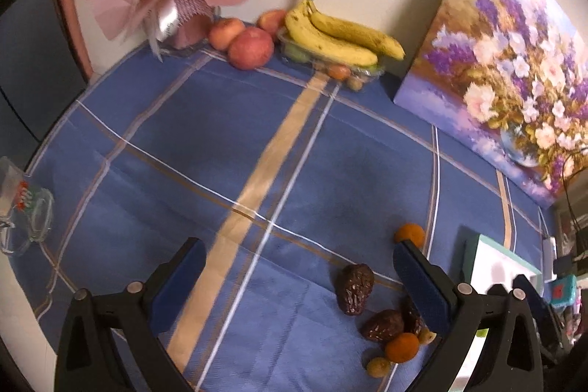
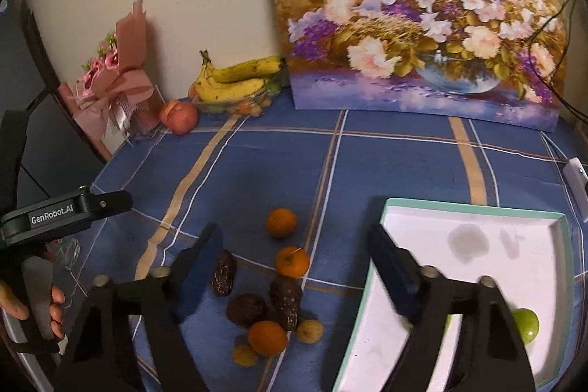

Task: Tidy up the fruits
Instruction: 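Grasp a brown date with right tool while left tool grasps another date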

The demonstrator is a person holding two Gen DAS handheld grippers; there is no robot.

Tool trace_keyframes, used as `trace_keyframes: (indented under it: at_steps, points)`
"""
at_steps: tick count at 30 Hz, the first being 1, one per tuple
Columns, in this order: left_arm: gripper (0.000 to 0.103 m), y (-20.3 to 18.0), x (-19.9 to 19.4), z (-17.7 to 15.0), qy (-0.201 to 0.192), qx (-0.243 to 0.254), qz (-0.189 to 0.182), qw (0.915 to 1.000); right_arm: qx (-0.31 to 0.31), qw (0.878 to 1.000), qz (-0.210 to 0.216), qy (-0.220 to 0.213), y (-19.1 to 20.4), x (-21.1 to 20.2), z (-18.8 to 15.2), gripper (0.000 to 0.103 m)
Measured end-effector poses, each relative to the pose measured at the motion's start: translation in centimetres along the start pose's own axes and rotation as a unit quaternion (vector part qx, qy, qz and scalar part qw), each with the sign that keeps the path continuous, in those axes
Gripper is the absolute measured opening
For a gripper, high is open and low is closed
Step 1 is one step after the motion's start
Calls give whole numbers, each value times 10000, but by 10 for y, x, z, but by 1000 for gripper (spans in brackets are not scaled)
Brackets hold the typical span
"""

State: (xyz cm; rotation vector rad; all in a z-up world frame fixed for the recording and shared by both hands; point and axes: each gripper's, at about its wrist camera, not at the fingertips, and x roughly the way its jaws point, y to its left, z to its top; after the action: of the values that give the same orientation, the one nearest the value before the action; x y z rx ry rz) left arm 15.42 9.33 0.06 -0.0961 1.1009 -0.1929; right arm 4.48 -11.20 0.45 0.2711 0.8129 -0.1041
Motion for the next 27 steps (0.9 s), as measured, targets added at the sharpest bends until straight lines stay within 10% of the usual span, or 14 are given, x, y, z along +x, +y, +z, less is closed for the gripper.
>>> trace_keyframes:
  at_steps: [20,27]
  points:
    - [84,-33,88,-37,1240,82,-346,9916,-249,9887,-21,1481,8,88,-49,38]
    - [38,-44,91,-39,1361,96,-710,9881,-274,9890,12,1454,8,87,-51,34]
